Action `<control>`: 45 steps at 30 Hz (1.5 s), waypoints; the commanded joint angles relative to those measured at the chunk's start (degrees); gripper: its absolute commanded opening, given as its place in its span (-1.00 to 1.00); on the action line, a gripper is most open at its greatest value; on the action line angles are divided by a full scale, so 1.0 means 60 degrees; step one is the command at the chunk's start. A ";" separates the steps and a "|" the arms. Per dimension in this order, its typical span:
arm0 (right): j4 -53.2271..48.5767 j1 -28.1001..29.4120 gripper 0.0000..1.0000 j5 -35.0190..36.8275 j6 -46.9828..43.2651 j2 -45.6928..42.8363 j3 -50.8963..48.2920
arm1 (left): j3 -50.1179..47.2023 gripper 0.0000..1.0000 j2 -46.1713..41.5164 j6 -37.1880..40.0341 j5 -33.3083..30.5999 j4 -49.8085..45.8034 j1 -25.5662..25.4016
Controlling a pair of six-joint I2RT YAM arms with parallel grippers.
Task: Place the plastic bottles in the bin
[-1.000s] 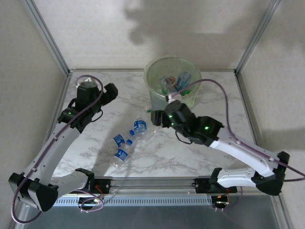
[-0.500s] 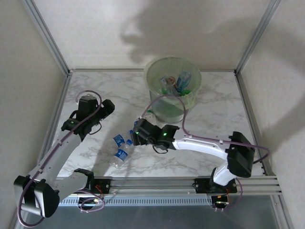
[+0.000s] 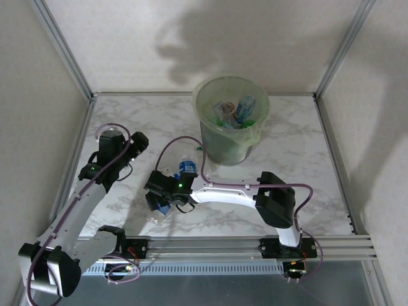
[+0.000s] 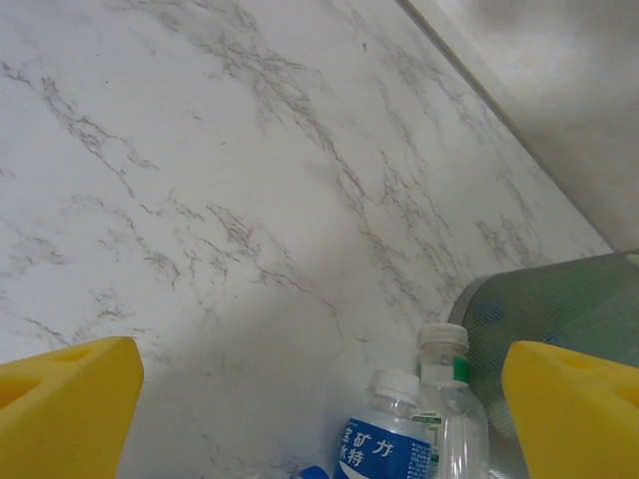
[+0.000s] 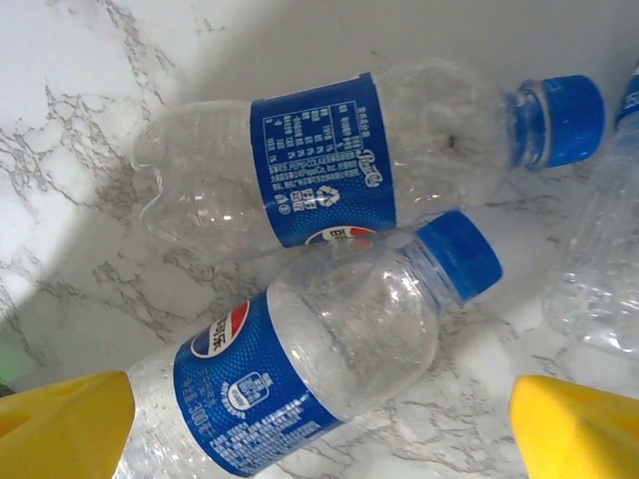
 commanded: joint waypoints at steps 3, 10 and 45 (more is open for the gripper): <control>-0.1348 0.0132 0.95 0.0039 0.0417 0.1005 0.0904 | -0.0397 0.85 -0.0146 0.0073 0.0256 0.0304 0.0134; -0.1922 0.0293 0.96 -0.0022 0.0677 0.1528 0.0993 | -0.0722 0.85 -0.0052 -0.0158 0.0593 0.0880 0.0199; -0.1312 0.0290 0.19 0.1035 -0.0445 -0.1068 0.0582 | -0.0459 0.81 0.0362 -0.0126 0.0794 0.1138 0.0214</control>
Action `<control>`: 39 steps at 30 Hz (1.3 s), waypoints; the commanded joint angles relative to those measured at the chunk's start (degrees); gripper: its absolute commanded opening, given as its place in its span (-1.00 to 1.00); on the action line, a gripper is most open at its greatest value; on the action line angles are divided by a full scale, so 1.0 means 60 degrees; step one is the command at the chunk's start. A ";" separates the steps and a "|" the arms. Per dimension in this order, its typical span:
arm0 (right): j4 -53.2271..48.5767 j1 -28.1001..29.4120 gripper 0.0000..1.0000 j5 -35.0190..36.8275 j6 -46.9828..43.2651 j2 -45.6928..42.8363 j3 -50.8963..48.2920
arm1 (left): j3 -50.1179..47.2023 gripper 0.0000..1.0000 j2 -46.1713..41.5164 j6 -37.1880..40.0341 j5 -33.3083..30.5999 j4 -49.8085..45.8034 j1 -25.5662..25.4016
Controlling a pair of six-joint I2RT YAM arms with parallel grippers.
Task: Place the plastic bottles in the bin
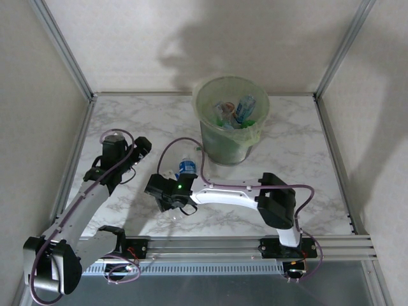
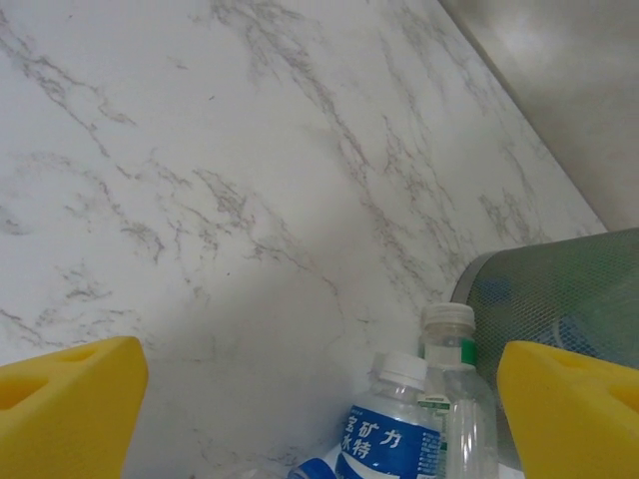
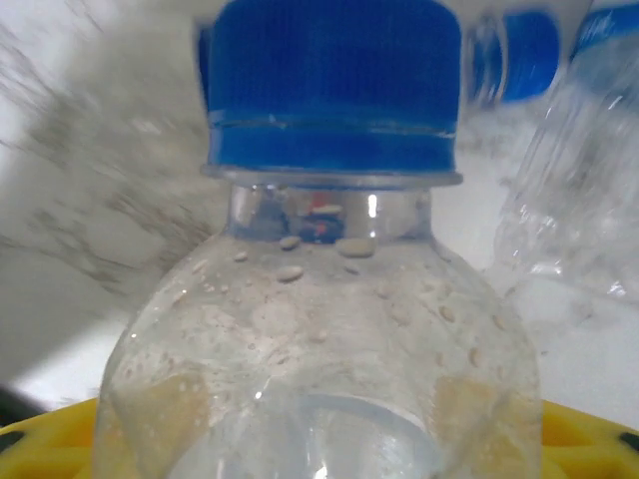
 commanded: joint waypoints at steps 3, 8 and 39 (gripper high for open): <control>-0.0316 -0.0094 0.21 0.1174 -0.0465 -0.1256 0.0810 | 0.0680 0.80 0.0198 0.0146 0.0192 -0.0085 0.0090; -0.0244 -0.1039 0.18 0.1594 -0.0771 -0.2272 0.1449 | 0.0923 0.80 0.0259 0.0242 0.0181 -0.0152 0.0090; -0.0618 -0.7335 0.68 -0.0350 -0.0560 -0.0732 0.4882 | 0.0821 0.81 -0.0690 0.0309 0.0919 -0.1488 0.0063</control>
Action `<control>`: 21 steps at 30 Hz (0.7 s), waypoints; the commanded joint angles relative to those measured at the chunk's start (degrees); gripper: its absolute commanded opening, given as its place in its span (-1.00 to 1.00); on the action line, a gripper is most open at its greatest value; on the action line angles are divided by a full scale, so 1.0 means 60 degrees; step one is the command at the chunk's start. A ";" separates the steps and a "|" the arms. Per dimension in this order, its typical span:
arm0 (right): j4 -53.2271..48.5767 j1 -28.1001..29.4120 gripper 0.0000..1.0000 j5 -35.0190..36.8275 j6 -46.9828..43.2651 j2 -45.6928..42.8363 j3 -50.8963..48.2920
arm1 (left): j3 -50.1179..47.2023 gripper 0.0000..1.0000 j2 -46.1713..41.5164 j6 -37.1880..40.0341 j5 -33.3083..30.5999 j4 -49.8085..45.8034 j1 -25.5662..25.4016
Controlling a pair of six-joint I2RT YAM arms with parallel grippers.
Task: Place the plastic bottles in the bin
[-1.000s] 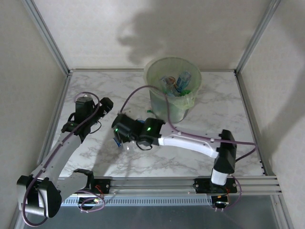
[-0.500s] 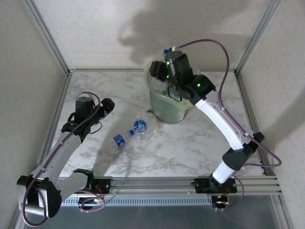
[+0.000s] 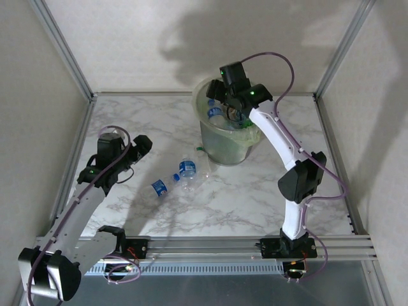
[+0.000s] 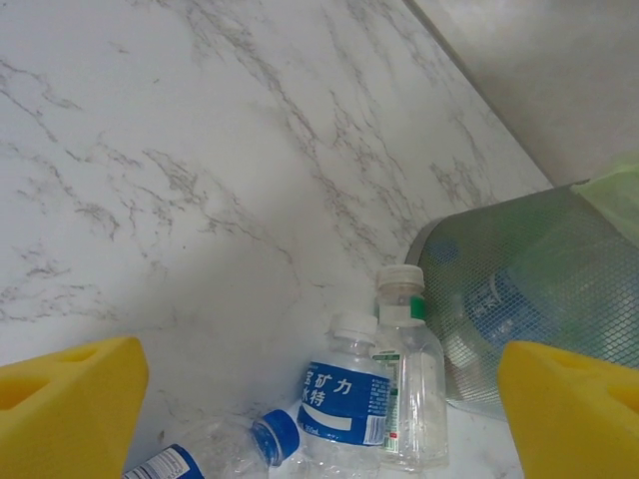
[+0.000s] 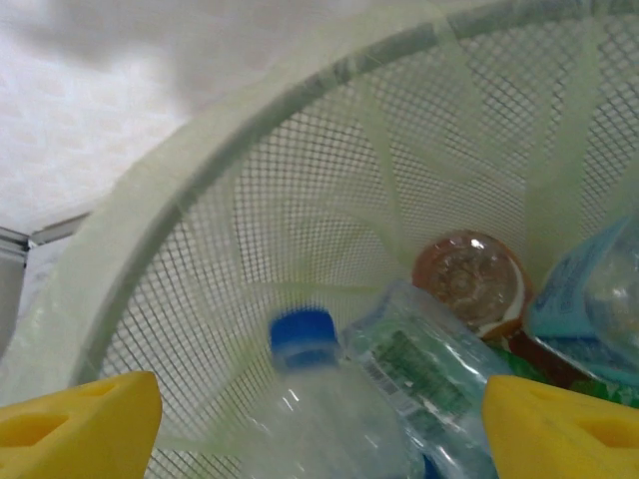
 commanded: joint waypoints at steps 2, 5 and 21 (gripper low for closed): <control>0.0065 -0.0013 0.67 -0.0033 -0.0013 -0.0957 -0.0141 | 0.0249 0.81 -0.0132 0.0072 0.0046 -0.0463 0.0061; 0.0054 0.0066 0.65 0.0053 -0.0137 -0.1533 -0.0505 | 0.0228 0.81 -0.0131 -0.0030 0.0107 -0.0512 0.0035; 0.1537 0.2447 0.70 -0.0671 -0.1284 -0.5387 -0.4581 | -0.0393 0.77 -0.0012 0.0139 -0.0128 -0.0436 -0.0509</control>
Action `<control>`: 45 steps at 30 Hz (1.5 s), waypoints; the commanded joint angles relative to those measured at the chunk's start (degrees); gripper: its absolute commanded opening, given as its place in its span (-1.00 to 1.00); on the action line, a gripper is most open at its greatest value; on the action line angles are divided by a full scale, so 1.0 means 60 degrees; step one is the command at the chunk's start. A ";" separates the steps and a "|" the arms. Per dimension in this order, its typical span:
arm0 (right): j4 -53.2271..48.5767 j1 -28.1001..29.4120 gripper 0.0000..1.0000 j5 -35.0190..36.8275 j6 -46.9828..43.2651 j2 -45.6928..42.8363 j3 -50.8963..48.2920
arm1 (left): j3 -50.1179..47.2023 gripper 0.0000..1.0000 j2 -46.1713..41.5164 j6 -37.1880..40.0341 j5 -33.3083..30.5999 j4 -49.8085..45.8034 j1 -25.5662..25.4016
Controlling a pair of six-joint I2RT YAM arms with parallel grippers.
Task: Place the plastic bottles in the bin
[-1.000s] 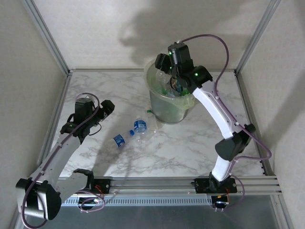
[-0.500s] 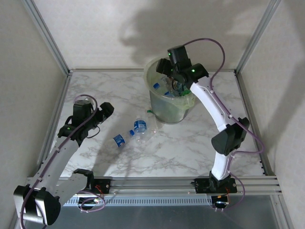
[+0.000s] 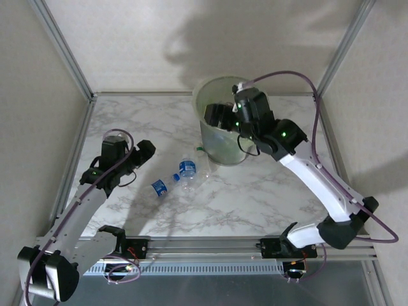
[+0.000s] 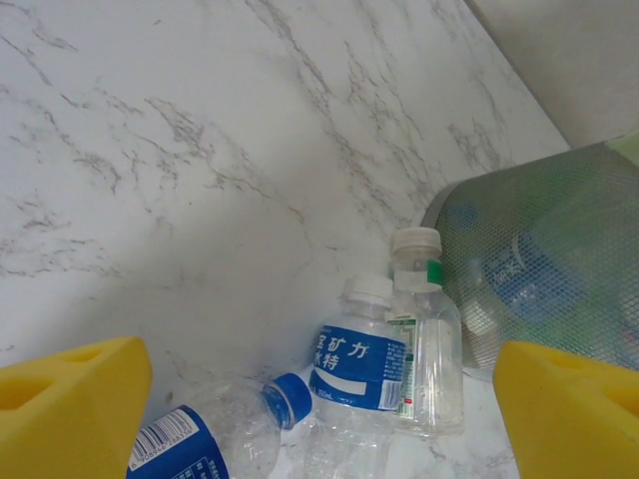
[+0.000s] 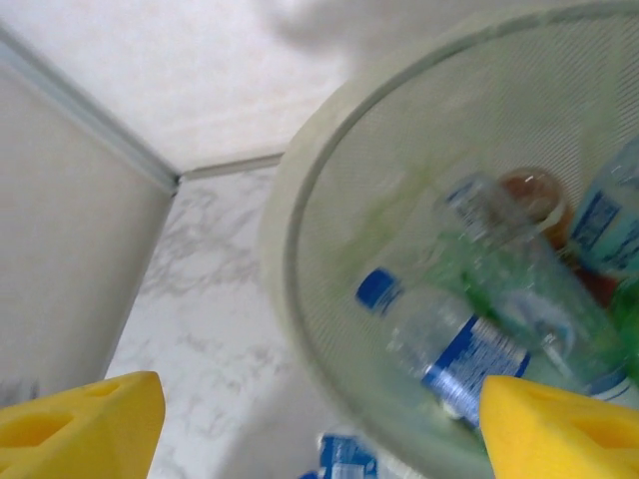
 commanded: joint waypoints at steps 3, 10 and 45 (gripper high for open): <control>0.0336 0.0790 0.70 -0.0171 -0.0480 -0.0501 -0.0820 | -0.0379 0.77 0.0051 0.0328 -0.0220 -0.0016 -0.0173; 0.0283 0.1531 0.67 0.0126 -0.0443 -0.0706 -0.1325 | -0.0125 0.74 0.0421 0.0903 -0.0675 0.0197 -0.0403; 0.2246 0.2409 0.84 0.1847 0.1235 -0.3068 -0.4717 | 0.0053 0.86 0.2016 0.2527 -0.2213 -0.1386 -0.3314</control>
